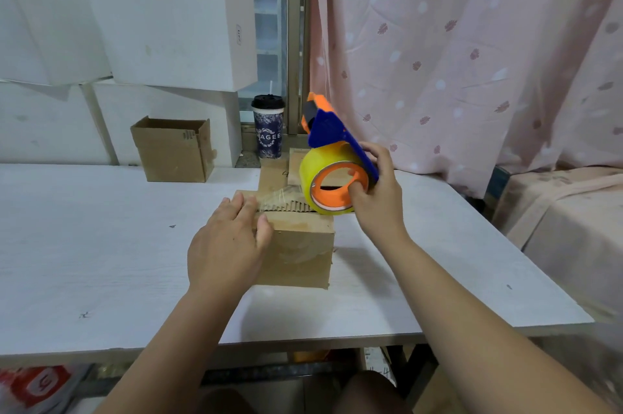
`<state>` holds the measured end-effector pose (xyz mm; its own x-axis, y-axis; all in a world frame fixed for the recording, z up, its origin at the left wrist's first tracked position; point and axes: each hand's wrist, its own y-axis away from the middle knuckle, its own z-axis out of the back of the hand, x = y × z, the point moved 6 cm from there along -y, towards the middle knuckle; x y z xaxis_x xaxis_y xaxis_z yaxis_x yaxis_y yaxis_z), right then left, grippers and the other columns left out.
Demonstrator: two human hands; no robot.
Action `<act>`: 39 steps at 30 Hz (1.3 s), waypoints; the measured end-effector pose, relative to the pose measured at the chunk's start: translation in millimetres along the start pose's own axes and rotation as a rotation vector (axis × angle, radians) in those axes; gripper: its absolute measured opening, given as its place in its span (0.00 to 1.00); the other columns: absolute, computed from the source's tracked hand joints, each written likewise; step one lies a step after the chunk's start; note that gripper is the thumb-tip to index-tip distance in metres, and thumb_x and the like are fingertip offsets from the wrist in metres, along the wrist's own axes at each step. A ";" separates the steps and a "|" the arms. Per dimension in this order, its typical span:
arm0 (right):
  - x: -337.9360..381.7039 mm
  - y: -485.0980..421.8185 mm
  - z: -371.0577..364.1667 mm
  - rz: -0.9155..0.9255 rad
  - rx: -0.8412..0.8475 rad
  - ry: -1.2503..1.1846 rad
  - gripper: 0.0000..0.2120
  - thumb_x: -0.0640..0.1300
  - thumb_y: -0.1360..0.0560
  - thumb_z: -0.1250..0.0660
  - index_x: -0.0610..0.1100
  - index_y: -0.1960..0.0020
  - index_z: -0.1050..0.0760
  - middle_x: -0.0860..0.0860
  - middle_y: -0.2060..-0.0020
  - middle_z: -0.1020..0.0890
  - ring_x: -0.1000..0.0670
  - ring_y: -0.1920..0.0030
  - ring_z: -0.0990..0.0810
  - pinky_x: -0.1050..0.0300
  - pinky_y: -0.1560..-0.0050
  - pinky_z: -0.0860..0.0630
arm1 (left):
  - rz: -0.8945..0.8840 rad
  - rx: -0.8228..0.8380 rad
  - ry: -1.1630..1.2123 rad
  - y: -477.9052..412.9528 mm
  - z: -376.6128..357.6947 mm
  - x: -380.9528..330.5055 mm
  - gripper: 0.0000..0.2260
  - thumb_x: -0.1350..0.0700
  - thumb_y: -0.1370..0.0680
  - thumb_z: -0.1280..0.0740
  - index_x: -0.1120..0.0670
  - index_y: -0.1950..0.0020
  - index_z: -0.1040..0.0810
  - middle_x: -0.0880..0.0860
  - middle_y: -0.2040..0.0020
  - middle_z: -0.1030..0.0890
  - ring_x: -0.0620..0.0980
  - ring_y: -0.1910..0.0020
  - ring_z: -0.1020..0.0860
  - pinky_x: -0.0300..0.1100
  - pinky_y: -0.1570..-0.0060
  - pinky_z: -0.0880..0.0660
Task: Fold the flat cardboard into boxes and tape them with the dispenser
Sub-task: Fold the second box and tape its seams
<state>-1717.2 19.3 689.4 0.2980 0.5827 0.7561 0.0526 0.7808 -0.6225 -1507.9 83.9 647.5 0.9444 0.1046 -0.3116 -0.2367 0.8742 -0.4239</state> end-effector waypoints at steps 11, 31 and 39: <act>-2.4 1.6 -1.1 -0.065 -0.056 -0.109 0.31 0.29 0.31 0.38 0.65 0.45 0.33 0.72 0.50 0.28 0.64 0.46 0.27 0.73 0.56 0.26 | -0.032 0.024 -0.124 2.0 -0.7 -1.2 0.28 0.40 0.25 0.61 0.40 0.26 0.40 0.48 0.25 0.37 0.52 0.24 0.48 0.51 0.35 0.34; -8.5 -10.9 34.1 0.148 0.038 0.288 0.26 0.30 0.34 0.40 0.46 0.38 0.29 0.51 0.48 0.24 0.54 0.52 0.29 0.75 0.53 0.34 | -0.016 0.068 -0.159 1.4 -1.3 -2.3 0.27 0.40 0.25 0.61 0.38 0.26 0.41 0.46 0.24 0.40 0.52 0.24 0.47 0.52 0.37 0.33; -18.4 -8.1 34.7 0.068 0.064 0.186 0.27 0.28 0.32 0.39 0.47 0.36 0.31 0.48 0.42 0.24 0.52 0.48 0.27 0.75 0.56 0.32 | -0.002 0.099 -0.168 3.4 -1.8 -2.9 0.28 0.40 0.26 0.63 0.37 0.25 0.47 0.47 0.24 0.41 0.56 0.24 0.49 0.52 0.37 0.33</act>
<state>-1756.3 10.1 687.5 0.4698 0.5879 0.6586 -0.0330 0.7572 -0.6523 -1511.8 85.7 645.4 0.9716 0.1729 -0.1614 -0.2189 0.9159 -0.3365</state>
